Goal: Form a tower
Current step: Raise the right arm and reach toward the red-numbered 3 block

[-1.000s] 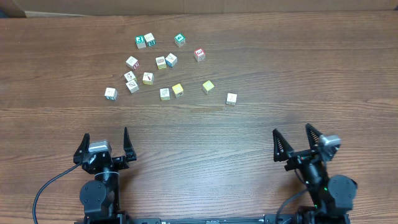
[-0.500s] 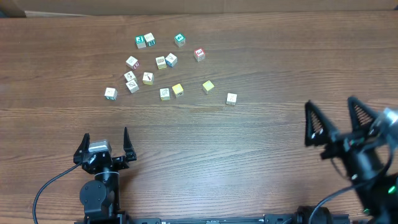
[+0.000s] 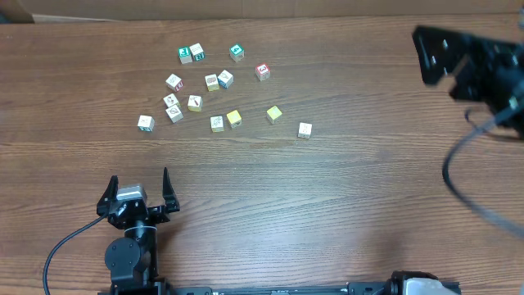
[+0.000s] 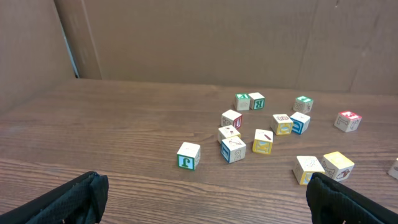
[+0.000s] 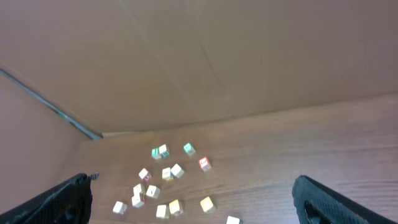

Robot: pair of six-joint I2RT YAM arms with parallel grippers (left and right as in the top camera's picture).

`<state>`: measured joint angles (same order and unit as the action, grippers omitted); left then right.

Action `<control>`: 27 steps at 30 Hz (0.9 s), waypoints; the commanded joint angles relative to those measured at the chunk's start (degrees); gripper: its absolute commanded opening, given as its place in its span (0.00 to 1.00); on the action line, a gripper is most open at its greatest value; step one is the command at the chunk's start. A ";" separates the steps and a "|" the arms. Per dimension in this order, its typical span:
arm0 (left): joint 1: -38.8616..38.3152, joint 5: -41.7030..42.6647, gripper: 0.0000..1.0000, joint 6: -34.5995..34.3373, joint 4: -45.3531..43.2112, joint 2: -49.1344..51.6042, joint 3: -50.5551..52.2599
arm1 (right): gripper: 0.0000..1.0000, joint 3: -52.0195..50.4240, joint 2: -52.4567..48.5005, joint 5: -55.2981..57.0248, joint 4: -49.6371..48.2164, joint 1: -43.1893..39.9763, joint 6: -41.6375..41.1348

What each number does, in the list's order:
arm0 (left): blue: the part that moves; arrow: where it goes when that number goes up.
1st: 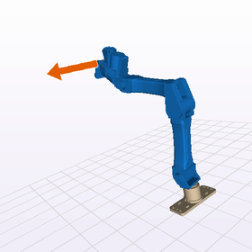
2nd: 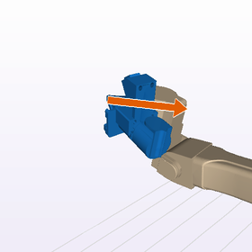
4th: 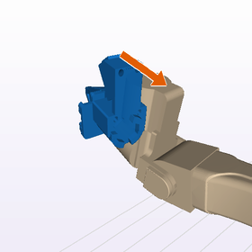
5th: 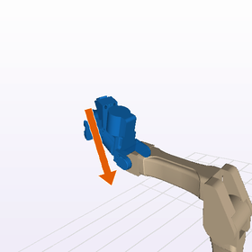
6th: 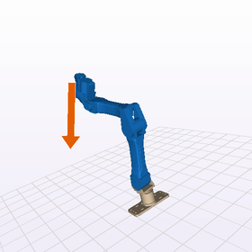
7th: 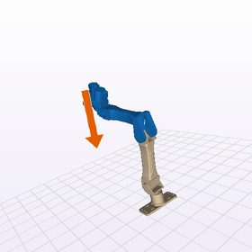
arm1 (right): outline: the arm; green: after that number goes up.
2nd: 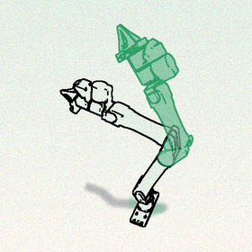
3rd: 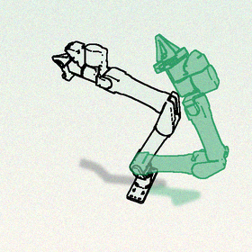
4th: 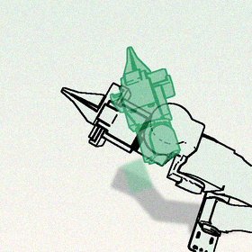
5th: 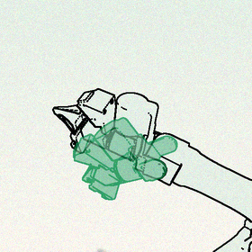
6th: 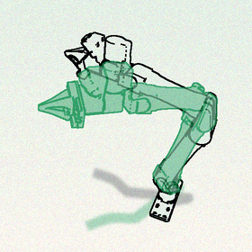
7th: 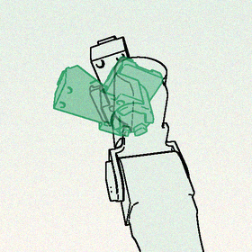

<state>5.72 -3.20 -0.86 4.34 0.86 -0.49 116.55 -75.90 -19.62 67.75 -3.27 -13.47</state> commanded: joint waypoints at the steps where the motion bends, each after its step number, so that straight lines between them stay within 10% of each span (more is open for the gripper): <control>1: -0.11 0.07 0.99 1.31 -0.11 -0.59 0.20 | 1.00 4.92 -7.28 -1.31 3.82 0.26 -0.07; 8: -0.11 0.07 0.99 1.31 -0.11 -0.59 0.20 | 1.00 4.79 -17.07 -4.74 3.06 0.33 -0.02; 13: -0.11 0.07 1.00 1.31 -0.11 -0.59 0.20 | 0.72 4.55 -22.97 -5.25 3.52 2.47 1.70; 27: -0.11 0.07 0.99 1.31 -0.11 -0.59 0.20 | 0.72 4.55 -38.60 14.88 -8.70 24.02 4.79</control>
<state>5.72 -3.20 -0.84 4.34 0.86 -0.49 120.05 -112.92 -10.81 61.10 17.45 -9.58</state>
